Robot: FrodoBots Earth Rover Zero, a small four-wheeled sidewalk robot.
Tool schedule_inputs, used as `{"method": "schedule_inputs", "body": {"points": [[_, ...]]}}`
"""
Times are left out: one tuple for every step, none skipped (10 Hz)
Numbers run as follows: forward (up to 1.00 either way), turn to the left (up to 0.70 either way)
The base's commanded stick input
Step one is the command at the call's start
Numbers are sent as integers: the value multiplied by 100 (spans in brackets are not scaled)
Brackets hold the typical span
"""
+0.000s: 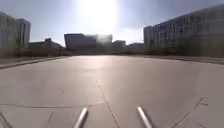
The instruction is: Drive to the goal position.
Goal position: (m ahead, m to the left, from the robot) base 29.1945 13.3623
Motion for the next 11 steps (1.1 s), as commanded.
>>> {"method": "schedule_inputs", "body": {"points": [[100,0],[100,0],[100,0],[100,0],[100,0],[100,0],[100,0],[100,-2],[100,-2],[100,-2],[100,-2]]}}
